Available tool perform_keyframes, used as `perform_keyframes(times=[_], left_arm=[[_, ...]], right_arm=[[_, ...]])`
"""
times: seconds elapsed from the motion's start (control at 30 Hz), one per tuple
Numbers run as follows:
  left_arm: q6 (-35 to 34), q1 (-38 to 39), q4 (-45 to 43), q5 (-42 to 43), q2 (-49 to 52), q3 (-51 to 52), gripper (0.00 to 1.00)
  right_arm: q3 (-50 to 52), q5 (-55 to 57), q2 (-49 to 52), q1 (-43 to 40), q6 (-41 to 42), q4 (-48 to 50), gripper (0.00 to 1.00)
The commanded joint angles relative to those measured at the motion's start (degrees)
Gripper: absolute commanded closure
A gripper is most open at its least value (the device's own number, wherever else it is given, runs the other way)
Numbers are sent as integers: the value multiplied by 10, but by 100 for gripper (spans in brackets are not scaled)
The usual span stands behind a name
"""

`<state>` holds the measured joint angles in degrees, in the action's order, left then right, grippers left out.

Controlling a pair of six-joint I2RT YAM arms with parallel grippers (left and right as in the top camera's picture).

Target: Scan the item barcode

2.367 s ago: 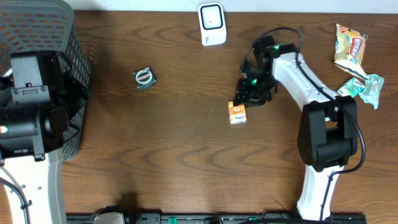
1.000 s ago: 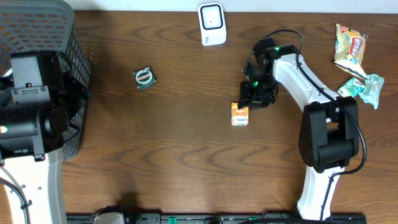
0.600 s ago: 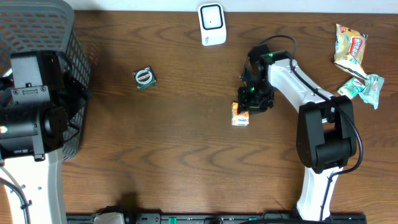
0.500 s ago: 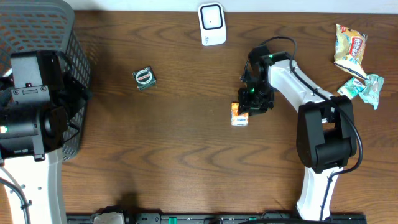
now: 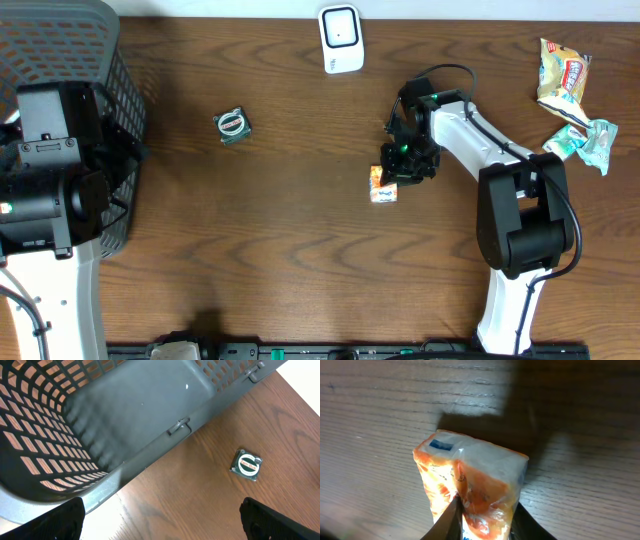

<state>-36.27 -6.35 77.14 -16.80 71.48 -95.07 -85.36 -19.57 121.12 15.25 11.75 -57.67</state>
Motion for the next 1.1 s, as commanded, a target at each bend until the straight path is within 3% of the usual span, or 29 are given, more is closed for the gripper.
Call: perform_keyframes(times=[0.0,0.07,0.27,0.43,1.07], left_arm=[[-9,-3,2,-6,0,3,2],[-9,-3,2,-6,0,3,2],[-9,-3,2,-6,0,3,2],[-9,-3,2,-6,0,3,2],[-9,-3,2,-6,0,3,3]], right_arm=[[4,-16,4,0,4,-6,76],[-14,-15,4,-12,4,-34,66],[-64,-16,4,-34,-9,-108,52],[-65,-20,4,-25,-18,-107,42],[-13,-14,4,6,-10,-33,55]])
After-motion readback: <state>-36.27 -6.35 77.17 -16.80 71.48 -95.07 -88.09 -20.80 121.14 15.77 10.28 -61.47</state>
